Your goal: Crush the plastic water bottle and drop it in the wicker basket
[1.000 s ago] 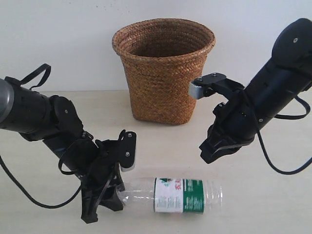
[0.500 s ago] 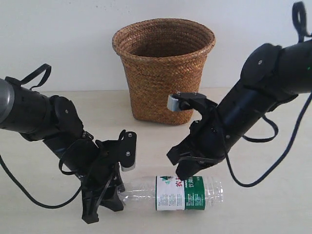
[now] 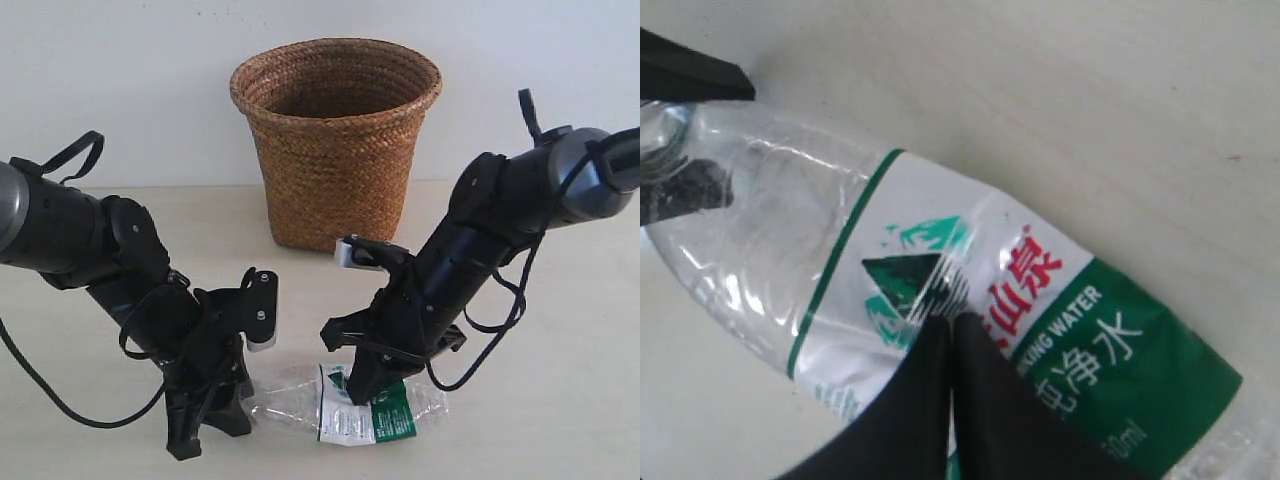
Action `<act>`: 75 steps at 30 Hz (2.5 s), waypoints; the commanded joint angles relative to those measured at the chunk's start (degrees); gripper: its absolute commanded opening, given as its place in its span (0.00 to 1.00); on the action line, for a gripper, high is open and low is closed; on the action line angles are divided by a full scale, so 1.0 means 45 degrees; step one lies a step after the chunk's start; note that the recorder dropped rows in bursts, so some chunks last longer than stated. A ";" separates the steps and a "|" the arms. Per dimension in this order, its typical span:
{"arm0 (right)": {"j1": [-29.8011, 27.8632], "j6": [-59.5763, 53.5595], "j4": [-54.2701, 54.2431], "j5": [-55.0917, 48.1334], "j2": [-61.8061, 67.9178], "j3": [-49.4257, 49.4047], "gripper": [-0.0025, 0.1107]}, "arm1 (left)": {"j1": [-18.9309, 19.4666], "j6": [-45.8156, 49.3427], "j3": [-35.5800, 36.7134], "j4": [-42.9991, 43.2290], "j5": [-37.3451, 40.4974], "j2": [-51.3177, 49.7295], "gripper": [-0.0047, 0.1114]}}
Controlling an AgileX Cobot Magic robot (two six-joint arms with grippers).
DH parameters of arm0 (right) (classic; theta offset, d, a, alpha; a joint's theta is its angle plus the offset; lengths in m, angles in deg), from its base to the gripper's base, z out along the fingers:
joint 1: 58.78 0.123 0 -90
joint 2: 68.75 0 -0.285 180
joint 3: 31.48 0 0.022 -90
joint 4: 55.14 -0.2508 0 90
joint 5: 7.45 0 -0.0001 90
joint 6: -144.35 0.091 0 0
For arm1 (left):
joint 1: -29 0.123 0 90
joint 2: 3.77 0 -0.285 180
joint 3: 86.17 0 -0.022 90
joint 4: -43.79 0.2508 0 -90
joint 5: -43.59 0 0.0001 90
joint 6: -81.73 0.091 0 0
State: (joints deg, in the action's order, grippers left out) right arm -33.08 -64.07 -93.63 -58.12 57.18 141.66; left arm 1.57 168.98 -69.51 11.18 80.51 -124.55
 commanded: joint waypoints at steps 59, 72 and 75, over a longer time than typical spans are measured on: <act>0.0034 -0.0838 0.0752 -0.1599 0.3549 0.3404 0.02 | -0.0125 -0.1726 -0.0035 -0.0812 -0.0184 -0.0355 0.07; 0.0009 0.0680 0.2066 -0.2289 0.3537 0.3923 0.02 | -0.0125 -0.1929 -0.0035 -0.0899 0.0063 -0.0355 0.07; 0.0009 0.0962 0.1847 -0.2346 0.2719 0.3923 0.02 | -0.0125 -0.1962 -0.0035 -0.0899 0.0275 -0.0355 0.07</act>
State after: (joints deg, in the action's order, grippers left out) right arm -33.09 -61.39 -93.20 -76.78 69.81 160.41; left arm 1.32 161.89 -69.98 9.73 80.10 -125.34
